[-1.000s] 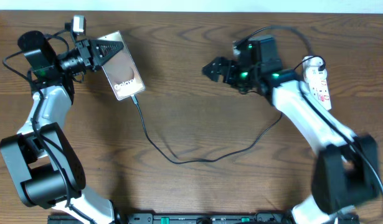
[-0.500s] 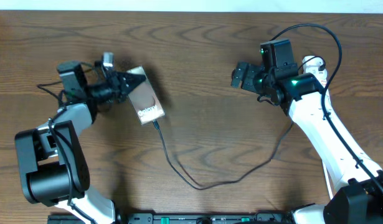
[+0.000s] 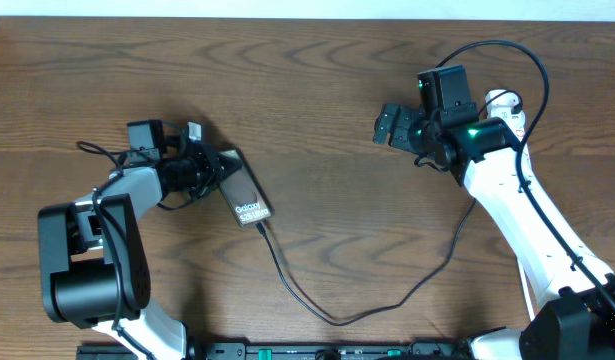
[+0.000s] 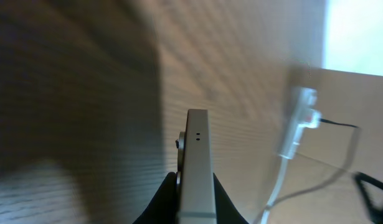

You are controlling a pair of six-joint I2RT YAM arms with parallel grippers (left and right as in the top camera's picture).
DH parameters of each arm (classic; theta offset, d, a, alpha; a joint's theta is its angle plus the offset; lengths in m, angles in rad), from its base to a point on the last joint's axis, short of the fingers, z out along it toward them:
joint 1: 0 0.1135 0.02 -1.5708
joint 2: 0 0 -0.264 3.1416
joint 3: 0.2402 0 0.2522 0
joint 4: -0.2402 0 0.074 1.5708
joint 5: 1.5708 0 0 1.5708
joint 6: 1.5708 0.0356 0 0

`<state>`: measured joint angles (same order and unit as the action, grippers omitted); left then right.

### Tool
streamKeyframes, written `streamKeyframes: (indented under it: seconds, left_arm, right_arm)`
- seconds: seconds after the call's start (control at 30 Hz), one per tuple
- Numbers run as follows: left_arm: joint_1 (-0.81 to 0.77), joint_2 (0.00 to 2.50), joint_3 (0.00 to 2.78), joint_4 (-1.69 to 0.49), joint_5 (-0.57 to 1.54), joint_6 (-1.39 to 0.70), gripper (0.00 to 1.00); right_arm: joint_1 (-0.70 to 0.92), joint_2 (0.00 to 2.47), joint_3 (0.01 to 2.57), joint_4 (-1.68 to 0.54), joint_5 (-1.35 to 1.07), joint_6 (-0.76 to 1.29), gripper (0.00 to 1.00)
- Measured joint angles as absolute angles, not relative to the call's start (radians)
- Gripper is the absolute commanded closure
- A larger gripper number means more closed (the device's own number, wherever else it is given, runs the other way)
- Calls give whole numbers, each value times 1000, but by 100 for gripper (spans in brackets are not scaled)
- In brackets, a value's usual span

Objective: Plug charger to phone and switch on socket
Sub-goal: 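Lower the held phone with the left gripper flat onto the table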

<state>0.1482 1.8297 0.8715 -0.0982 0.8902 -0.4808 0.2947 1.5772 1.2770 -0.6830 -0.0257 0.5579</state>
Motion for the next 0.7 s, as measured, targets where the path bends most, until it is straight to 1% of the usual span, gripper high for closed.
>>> streamKeyframes:
  seconds: [0.27,0.7]
  left_arm:
    - [109,1830,871,-149,760,-457,93]
    - [88,1830,871,-186,719,-451,92]
  right_arm:
    - [295,1577,1277,-688,-26,558,1]
    - [295,1577,1277,-691,-26,558,1]
